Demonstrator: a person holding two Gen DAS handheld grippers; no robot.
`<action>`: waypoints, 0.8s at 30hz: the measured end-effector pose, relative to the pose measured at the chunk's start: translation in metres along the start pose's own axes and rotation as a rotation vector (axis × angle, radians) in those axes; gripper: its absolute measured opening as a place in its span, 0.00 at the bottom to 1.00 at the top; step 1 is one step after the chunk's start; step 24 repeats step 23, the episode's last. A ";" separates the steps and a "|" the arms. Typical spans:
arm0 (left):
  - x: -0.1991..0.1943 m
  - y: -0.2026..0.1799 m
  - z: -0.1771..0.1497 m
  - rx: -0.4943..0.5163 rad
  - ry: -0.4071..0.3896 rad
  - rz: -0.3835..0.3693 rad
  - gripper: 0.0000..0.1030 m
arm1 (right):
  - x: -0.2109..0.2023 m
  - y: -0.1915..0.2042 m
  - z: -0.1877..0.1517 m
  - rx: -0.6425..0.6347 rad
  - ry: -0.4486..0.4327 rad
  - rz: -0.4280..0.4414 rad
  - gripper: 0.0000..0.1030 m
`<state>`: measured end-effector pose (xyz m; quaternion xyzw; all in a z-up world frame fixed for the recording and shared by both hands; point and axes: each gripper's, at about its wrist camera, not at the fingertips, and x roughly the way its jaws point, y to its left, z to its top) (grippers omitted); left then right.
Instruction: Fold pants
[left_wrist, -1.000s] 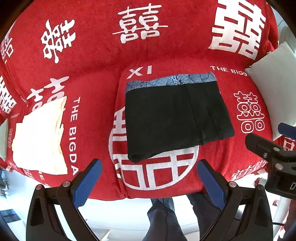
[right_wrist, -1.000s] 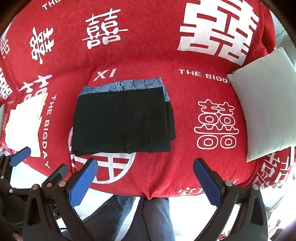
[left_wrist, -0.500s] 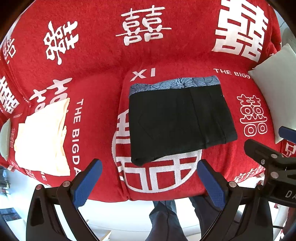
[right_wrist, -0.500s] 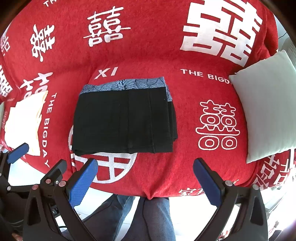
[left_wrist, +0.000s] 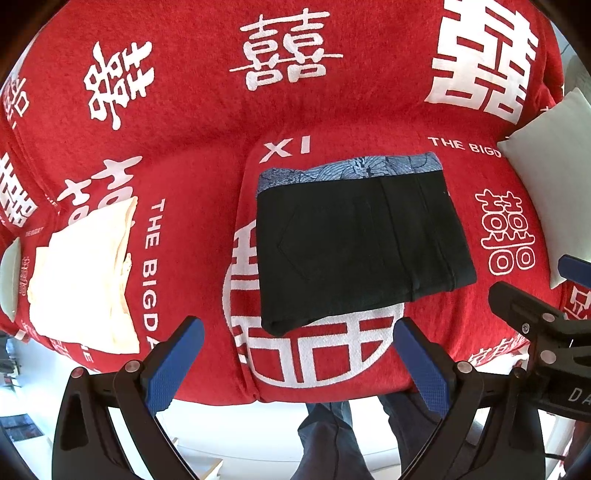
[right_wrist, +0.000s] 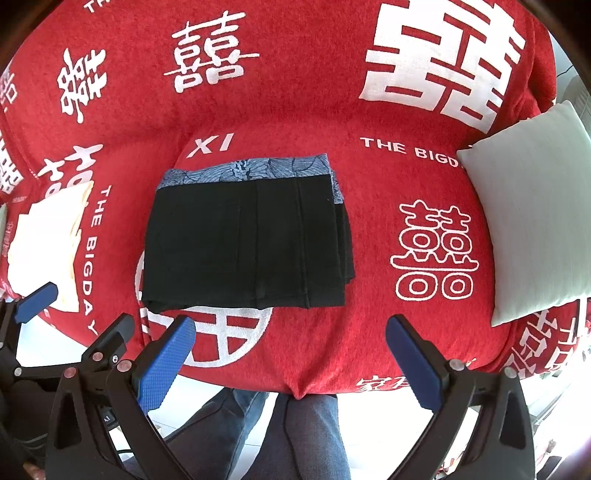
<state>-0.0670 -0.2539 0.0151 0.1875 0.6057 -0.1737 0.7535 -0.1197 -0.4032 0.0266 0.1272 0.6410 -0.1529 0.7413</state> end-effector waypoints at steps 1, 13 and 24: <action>0.000 0.000 0.001 0.000 0.000 0.001 1.00 | 0.001 0.001 0.000 0.000 0.002 -0.002 1.00; 0.007 0.000 0.004 -0.014 0.022 -0.007 1.00 | 0.004 -0.005 0.005 -0.007 0.011 -0.007 1.00; 0.003 -0.002 0.006 -0.004 -0.003 -0.010 1.00 | 0.005 -0.009 0.009 -0.004 0.016 -0.004 1.00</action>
